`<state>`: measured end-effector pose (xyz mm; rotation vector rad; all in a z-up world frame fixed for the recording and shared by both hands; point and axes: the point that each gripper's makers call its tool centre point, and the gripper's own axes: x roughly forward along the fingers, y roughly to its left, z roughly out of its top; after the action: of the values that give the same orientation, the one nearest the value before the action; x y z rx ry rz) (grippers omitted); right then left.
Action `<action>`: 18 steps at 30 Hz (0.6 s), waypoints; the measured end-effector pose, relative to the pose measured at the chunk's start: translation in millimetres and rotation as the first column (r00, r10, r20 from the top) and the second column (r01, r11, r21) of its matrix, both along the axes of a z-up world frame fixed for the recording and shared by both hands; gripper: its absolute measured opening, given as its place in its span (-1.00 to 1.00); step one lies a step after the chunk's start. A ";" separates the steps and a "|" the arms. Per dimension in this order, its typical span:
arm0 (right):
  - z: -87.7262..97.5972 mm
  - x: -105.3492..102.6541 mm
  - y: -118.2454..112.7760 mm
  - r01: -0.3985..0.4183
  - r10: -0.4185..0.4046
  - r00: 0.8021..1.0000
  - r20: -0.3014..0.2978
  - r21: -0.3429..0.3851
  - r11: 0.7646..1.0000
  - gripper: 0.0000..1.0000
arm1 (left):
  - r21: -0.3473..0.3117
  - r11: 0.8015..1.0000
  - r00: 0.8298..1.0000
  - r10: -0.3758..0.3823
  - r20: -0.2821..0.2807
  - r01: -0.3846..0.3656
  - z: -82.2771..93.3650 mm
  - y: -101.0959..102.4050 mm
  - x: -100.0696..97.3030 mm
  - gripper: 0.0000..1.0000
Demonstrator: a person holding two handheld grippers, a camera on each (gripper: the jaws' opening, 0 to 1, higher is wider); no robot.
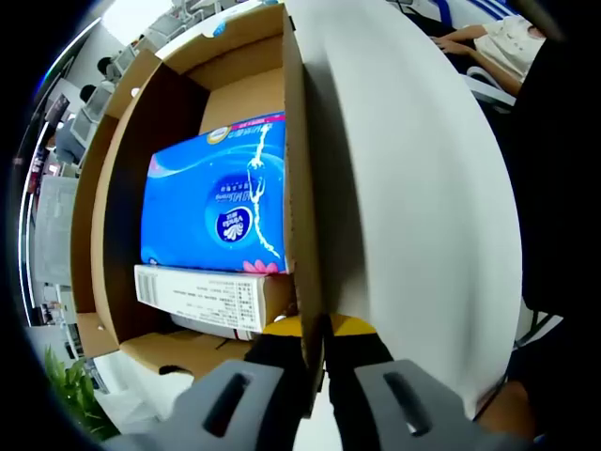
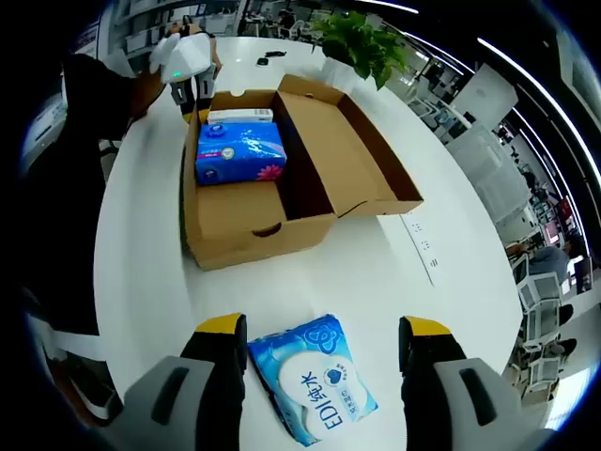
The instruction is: Operate the shoe box by opening the lid, removing the specified soft item, and placing it in the target area until the item is outside and the box remains undamaged.
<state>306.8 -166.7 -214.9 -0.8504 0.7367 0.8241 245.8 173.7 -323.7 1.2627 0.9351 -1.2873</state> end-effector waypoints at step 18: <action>25.4 1.8 54.5 0.021 -0.022 1.000 0.014 0.105 0.994 0.30 | -0.007 1.000 1.000 0.005 0.002 -0.005 -0.1 0.1 -0.5 -0.91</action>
<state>308.6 -112.2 -189.5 -0.7524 0.6822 0.8291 245.3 173.8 -323.9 1.2556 0.9310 -1.2839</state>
